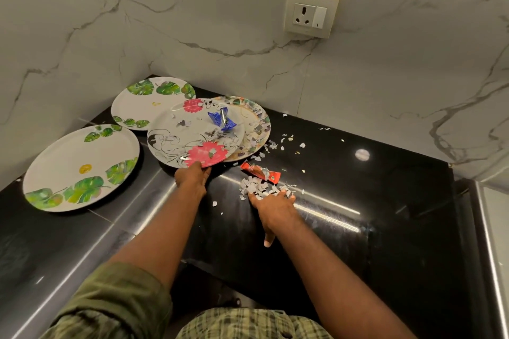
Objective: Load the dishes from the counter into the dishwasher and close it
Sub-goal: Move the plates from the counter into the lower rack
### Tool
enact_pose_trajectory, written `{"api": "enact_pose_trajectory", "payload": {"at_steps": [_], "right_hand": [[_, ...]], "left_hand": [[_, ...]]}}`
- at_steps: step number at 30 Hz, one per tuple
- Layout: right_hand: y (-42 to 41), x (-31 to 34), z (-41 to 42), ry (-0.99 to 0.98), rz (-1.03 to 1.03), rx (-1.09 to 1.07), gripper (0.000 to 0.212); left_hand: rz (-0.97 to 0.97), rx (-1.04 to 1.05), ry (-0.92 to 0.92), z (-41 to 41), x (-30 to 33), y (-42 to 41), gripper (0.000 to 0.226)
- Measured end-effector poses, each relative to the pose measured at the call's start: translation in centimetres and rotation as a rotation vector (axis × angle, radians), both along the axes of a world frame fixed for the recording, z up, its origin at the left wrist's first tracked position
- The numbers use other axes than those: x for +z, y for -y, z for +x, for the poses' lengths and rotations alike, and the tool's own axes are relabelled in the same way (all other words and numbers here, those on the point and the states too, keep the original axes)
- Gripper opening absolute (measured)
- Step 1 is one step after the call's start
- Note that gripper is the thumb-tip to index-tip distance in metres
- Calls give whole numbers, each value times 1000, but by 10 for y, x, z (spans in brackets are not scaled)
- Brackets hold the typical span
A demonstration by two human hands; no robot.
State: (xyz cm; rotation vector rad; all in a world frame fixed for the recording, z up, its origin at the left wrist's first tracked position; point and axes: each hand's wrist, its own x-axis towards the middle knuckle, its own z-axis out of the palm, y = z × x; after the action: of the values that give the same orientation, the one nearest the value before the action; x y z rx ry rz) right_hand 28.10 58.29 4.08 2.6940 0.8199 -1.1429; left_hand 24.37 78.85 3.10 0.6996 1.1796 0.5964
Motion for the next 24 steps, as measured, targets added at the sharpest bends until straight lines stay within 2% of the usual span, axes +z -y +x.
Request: {"api": "enact_pose_trajectory", "payload": {"at_steps": [2, 7, 9, 13, 17, 24], "right_hand": [[0, 2, -1, 12, -24, 54, 128], [1, 1, -1, 33, -35, 128, 141], [1, 0, -2, 30, -22, 97, 139], [1, -2, -2, 18, -4, 51, 133], [1, -1, -3, 49, -20, 111, 133], [8, 10, -5, 60, -24, 192, 140]], "left_hand": [[38, 40, 7, 1, 1, 1, 50], [259, 50, -40, -9, 5, 9, 35], [402, -4, -119, -18, 10, 8, 32], [826, -145, -333, -33, 32, 4, 29], [1117, -260, -315, -36, 61, 1, 48], [1420, -312, -168, -43, 89, 3, 71]]}}
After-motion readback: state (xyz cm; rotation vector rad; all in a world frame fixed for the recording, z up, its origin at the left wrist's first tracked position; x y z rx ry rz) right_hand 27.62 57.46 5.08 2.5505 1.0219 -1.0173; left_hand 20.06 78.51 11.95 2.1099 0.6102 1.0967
